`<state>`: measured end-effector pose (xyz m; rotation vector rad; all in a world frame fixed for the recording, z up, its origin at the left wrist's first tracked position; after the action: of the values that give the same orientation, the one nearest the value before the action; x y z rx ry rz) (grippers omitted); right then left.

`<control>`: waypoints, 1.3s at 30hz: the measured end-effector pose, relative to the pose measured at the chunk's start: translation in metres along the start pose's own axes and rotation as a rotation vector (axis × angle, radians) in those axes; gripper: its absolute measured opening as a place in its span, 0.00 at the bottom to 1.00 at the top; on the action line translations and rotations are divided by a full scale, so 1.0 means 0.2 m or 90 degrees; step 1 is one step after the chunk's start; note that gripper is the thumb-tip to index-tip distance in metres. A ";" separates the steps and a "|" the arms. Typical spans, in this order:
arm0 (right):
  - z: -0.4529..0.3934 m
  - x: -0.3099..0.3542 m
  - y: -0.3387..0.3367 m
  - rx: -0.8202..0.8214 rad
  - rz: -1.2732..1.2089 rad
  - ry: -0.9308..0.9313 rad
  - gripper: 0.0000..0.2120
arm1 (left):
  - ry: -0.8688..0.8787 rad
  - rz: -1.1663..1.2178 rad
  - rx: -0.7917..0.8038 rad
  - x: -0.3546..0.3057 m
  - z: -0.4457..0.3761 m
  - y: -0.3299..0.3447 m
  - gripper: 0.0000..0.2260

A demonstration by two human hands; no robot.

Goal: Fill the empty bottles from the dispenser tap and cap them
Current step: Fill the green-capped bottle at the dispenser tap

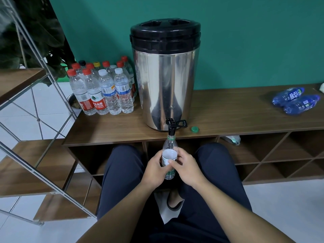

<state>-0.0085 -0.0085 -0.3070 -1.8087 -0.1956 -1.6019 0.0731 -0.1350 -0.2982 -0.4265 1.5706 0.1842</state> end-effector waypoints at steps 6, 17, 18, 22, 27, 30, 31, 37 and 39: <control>0.00 0.00 0.00 0.001 -0.005 0.005 0.25 | 0.002 0.011 0.000 0.00 0.00 0.00 0.21; 0.00 0.01 0.00 -0.005 -0.009 -0.003 0.25 | -0.001 0.003 -0.008 0.01 0.00 0.00 0.21; 0.00 0.01 0.00 -0.006 -0.010 -0.003 0.25 | -0.001 0.003 -0.008 0.01 0.00 0.00 0.21; 0.00 0.02 0.00 -0.010 -0.023 -0.004 0.25 | -0.001 0.006 -0.011 0.01 0.00 0.00 0.21; 0.01 0.02 0.00 -0.022 -0.031 0.001 0.26 | 0.000 -0.002 -0.014 0.01 -0.01 0.00 0.21; 0.01 0.02 -0.01 -0.018 -0.031 -0.002 0.26 | -0.001 0.003 -0.014 0.01 0.00 0.00 0.21; 0.01 0.02 -0.01 -0.018 -0.032 -0.002 0.26 | -0.003 0.007 -0.013 0.01 0.00 0.00 0.21; 0.01 0.01 0.00 -0.008 -0.030 0.001 0.25 | 0.003 0.004 -0.012 -0.01 0.00 0.00 0.21; 0.01 0.01 0.00 -0.009 -0.029 0.000 0.25 | 0.003 0.004 -0.012 -0.01 0.00 0.00 0.21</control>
<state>-0.0061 -0.0081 -0.3046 -1.8271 -0.2279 -1.6390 0.0733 -0.1343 -0.2967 -0.4370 1.5758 0.2031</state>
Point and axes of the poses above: each hand's wrist, its own z-axis away from the middle knuckle, its own y-axis out of the palm, x = y × z, the point moved 9 cm from there along -z, towards the middle knuckle, and after that the axes turned 7 degrees about z, right-handed, at the moved point
